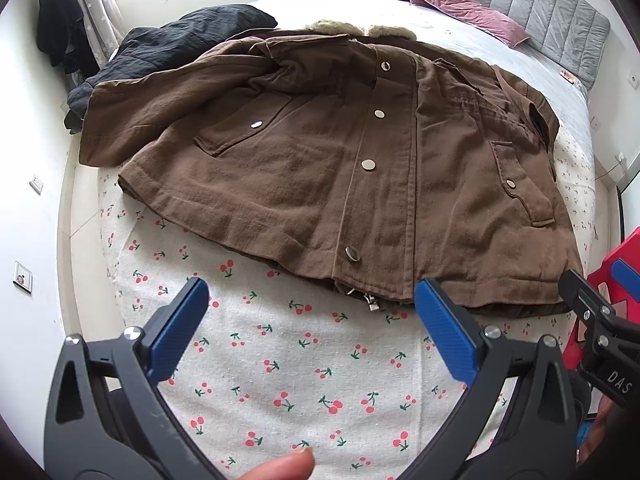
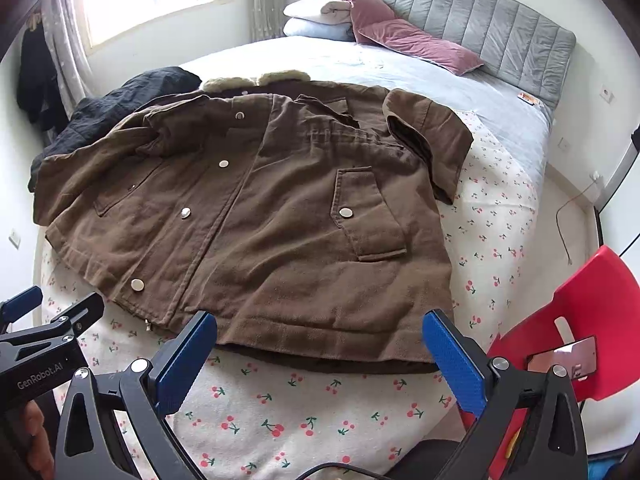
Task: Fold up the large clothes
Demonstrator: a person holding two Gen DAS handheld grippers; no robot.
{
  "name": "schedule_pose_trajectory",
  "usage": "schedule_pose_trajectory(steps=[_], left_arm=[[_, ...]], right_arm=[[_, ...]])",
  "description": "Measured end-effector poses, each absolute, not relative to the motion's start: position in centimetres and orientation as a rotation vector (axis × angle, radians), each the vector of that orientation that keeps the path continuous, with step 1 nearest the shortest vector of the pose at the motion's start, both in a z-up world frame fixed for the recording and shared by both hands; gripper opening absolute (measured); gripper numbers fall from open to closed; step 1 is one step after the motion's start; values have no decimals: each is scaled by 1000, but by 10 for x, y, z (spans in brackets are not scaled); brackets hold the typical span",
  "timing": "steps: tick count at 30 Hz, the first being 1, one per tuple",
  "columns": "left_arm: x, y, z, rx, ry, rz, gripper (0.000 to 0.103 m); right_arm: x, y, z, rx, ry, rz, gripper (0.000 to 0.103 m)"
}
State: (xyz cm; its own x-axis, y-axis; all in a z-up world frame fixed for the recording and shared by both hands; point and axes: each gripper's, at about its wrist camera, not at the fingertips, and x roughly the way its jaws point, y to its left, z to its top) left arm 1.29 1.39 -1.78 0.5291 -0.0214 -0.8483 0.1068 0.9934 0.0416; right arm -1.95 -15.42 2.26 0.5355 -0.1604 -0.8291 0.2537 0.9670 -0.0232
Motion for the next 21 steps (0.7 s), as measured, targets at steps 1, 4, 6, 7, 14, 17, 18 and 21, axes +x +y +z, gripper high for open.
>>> schedule_pose_trajectory(steps=[1, 4, 6, 7, 14, 17, 18, 21], left_arm=[[13, 14, -18, 94, 1009, -75, 103], [12, 16, -18, 90, 1010, -74, 103], [12, 17, -18, 87, 1014, -74, 103], [13, 17, -19, 86, 1016, -73, 103], [13, 17, -19, 83, 1019, -73, 103], [13, 18, -20, 75, 1019, -75, 103], [14, 19, -21, 72, 1021, -74, 103], [17, 22, -22, 67, 1024, -76, 103]], right_arm=[[-18, -155, 22, 106, 979, -247, 103], [-18, -156, 21, 104, 985, -246, 103], [-17, -156, 20, 108, 986, -246, 103], [-17, -156, 20, 108, 986, -244, 103], [-18, -156, 20, 106, 984, -244, 103], [-18, -156, 20, 106, 982, -245, 103], [-17, -156, 20, 107, 982, -245, 103], [-17, -157, 19, 108, 985, -234, 103]])
